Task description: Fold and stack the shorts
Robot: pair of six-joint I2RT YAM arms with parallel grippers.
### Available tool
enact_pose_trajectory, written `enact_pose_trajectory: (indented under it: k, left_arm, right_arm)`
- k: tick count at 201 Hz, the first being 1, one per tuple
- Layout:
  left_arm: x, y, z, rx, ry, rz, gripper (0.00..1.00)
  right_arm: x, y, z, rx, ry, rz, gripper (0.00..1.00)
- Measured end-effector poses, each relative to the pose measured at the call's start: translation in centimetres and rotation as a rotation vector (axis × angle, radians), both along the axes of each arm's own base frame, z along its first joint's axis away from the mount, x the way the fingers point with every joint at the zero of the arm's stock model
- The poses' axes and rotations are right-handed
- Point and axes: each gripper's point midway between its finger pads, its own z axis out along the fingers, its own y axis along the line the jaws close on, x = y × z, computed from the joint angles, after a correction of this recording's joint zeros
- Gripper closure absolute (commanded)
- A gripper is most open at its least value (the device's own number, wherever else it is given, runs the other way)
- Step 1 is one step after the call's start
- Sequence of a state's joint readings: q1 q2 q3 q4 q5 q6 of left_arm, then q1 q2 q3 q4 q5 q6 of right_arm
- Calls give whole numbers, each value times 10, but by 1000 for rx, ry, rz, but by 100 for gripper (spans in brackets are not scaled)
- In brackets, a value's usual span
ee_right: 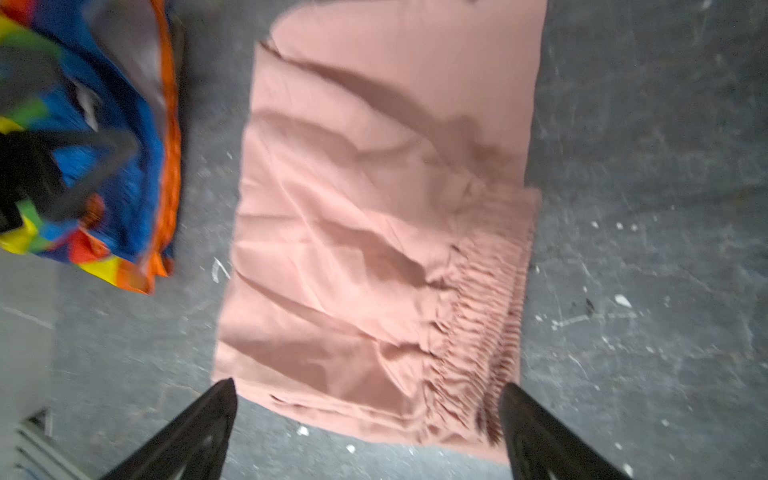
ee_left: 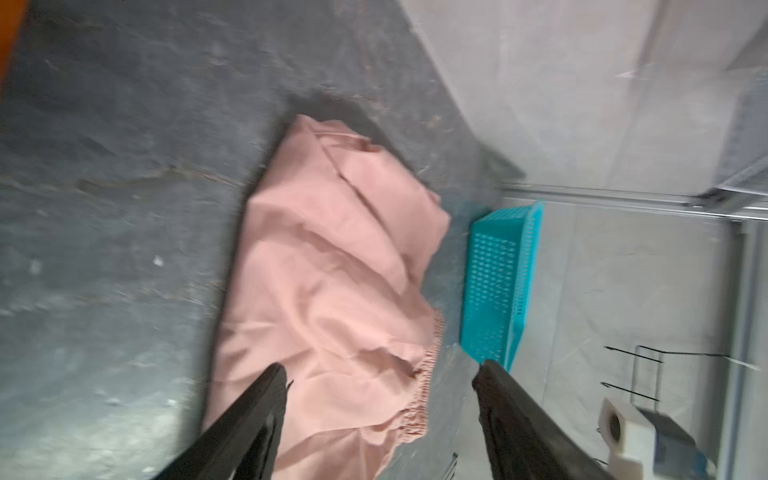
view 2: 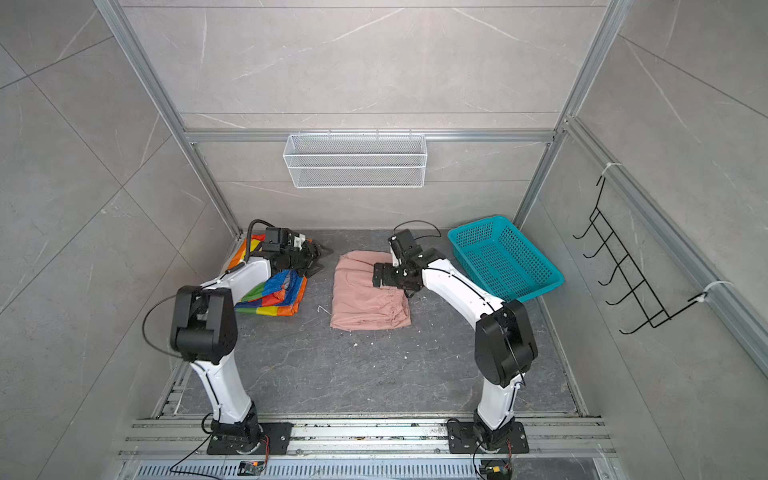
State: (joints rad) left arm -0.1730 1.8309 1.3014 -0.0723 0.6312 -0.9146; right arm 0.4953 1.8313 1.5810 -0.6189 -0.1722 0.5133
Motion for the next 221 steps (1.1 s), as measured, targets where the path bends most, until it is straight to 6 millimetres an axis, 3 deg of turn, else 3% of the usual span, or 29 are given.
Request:
enact_pose_trajectory:
  k: [11, 24, 31, 43, 59, 72, 91, 102, 146, 175, 202, 221]
  left_arm:
    - [-21, -15, 8, -43, -22, -12, 18]
    - [-45, -36, 1, -87, -18, -37, 11]
    - [-56, -46, -9, -103, 0, -47, 1]
    - [-81, -60, -37, -119, 61, -68, 0]
    - [-109, -63, -76, -116, 159, -66, 0]
    - [-120, -56, -102, -109, 214, -41, 1]
    - [-118, -54, -101, -146, 184, -33, 1]
    - [-118, -54, -102, -157, 166, -32, 1]
    - [-120, -53, -100, -164, 126, -41, 0]
    - [-114, -51, -89, -46, 101, -74, 0]
    - [-96, -40, -39, 127, -59, -94, 1]
    - [-80, -30, 1, 210, -169, -89, 1]
  right_arm:
    - [16, 6, 7, 71, -6, -23, 1]
    - [34, 16, 4, 138, 4, -37, 1]
    - [43, 23, -2, 169, 16, -42, 1]
    - [53, 33, -20, 212, 50, -43, 1]
    - [61, 42, -52, 225, 109, -45, 1]
    - [64, 44, -80, 222, 155, -47, 1]
    - [65, 38, -110, 209, 208, -58, 1]
    - [68, 35, -116, 214, 215, -55, 1]
    - [88, 25, -93, 225, 136, -16, 1]
    - [78, 16, -68, 228, 102, -7, 1]
    - [38, 6, -29, 269, 56, 5, 1]
    - [6, 4, -22, 295, 50, 19, 1]
